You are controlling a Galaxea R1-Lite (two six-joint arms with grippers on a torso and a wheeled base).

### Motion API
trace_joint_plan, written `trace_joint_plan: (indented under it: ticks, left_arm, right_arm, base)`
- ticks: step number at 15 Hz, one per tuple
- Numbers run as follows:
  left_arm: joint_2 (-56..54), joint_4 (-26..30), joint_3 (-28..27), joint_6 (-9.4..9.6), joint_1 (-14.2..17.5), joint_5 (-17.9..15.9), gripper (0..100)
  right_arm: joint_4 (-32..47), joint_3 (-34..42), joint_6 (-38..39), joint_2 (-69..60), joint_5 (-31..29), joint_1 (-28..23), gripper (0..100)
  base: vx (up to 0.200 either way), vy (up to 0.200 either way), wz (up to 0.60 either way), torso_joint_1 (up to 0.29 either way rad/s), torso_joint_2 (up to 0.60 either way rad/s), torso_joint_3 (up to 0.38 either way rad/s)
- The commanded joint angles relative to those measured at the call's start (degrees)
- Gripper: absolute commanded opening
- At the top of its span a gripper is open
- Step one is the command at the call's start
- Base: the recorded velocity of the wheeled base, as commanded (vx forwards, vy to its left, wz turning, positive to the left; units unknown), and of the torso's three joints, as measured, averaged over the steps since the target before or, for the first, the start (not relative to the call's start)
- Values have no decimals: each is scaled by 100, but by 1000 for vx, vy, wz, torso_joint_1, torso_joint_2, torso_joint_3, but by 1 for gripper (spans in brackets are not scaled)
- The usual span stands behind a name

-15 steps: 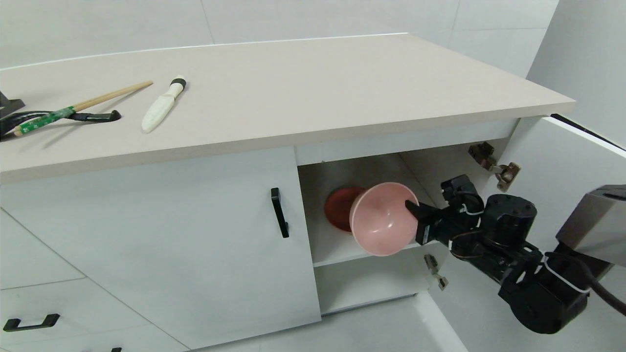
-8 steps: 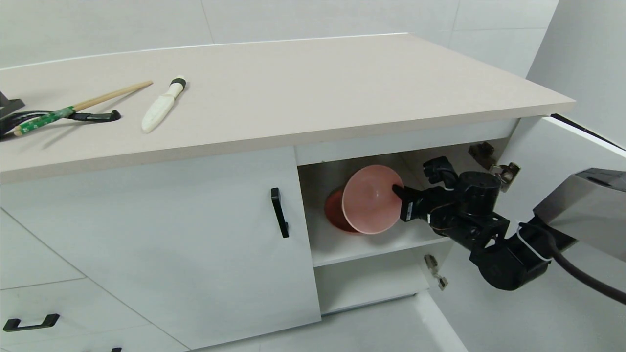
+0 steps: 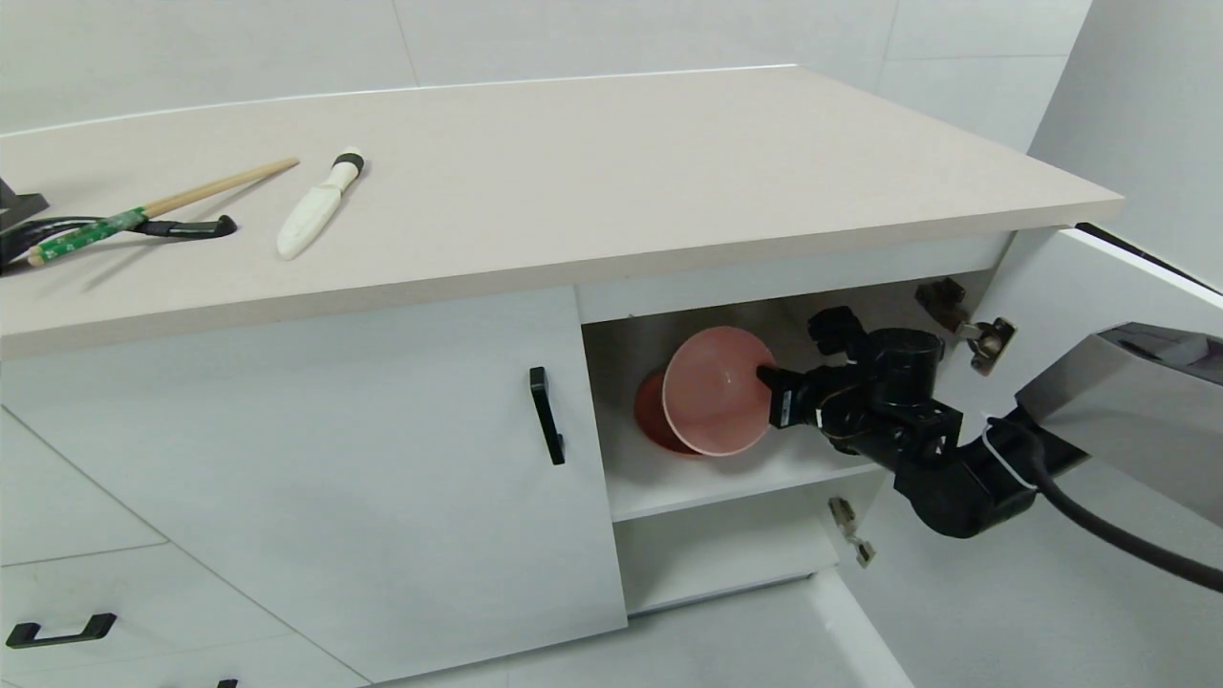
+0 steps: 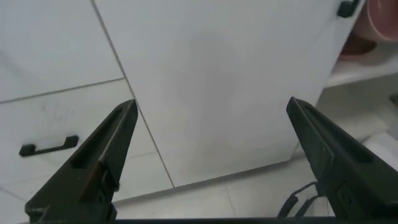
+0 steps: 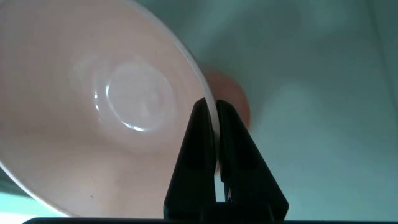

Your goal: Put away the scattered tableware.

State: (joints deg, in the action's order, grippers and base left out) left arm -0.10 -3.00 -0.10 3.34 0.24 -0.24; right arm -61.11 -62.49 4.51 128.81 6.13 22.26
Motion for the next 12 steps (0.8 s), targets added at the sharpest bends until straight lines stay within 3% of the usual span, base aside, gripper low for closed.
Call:
trace_joint_plan:
  ticks: [1,4,5,12]
  left_arm:
    - [27,309,10,-53,-7,-2,100]
    - [10,317,1,-106,-42,-2,100]
    - [10,317,1,-220,-42,-2,100]
    - [10,317,1,-220,-42,-2,100]
  right_arm:
    - [363,-343,6,198,2,-29,0]
    - [978,-932,-3,356,20,-20,0]
    - [1286,-1266,-3,505,37,-2,0]
    - [1321,-1591,-12,892,37,147,0]
  base:
    - [0,0,0,0,0,0]
    - [0,0,0,0,0,0]
    - [0,0,0,0,0,0]
    - [0,0,0,0,0,0]
